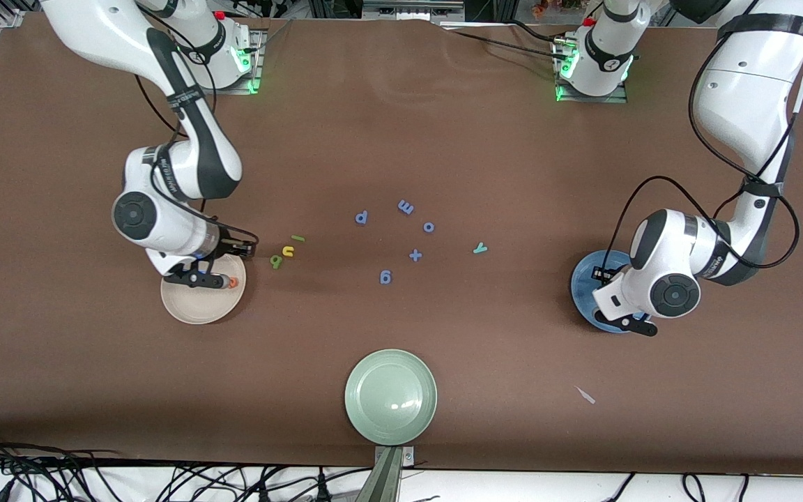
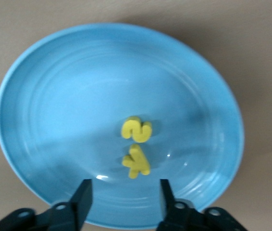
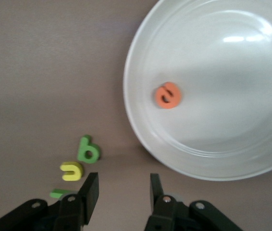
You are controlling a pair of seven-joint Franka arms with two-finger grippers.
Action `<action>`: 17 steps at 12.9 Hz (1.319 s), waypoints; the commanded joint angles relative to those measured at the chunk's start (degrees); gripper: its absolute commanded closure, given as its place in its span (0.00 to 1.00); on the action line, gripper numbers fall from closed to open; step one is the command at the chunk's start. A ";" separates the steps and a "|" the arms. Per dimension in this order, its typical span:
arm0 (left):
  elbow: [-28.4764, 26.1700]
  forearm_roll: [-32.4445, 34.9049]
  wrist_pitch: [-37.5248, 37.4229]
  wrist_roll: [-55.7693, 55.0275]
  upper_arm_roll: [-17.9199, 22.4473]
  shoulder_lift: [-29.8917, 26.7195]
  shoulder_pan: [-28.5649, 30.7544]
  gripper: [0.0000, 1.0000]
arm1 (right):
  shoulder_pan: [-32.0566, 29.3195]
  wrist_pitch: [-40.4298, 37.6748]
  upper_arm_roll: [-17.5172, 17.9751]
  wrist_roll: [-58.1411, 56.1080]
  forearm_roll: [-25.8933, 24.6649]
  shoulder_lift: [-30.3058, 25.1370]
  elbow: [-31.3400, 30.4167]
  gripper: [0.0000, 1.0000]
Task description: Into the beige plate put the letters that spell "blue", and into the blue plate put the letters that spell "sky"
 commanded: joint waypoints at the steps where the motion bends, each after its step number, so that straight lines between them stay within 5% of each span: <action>1: -0.17 0.59 -2.82 -2.10 -5.58 -2.47 -1.06 0.00 | 0.23 3.35 2.36 6.63 1.00 2.65 1.43 0.49; 5: -1.30 0.67 -5.38 -6.95 -15.94 -2.73 -0.79 0.00 | 0.41 6.43 2.63 8.68 2.66 4.77 1.70 0.49; 9: -7.44 4.79 -0.49 -6.86 -21.93 -3.17 -0.18 0.00 | 1.28 8.28 2.89 9.03 2.84 6.52 1.61 0.49; 13: -17.89 7.26 19.97 -7.03 -22.30 -3.08 0.17 0.00 | 2.34 10.30 2.89 10.70 2.84 7.93 1.26 0.49; 17: -19.32 12.71 24.32 -12.55 -22.30 -1.68 -1.05 0.00 | 2.26 10.48 2.81 9.83 2.84 7.93 0.91 0.51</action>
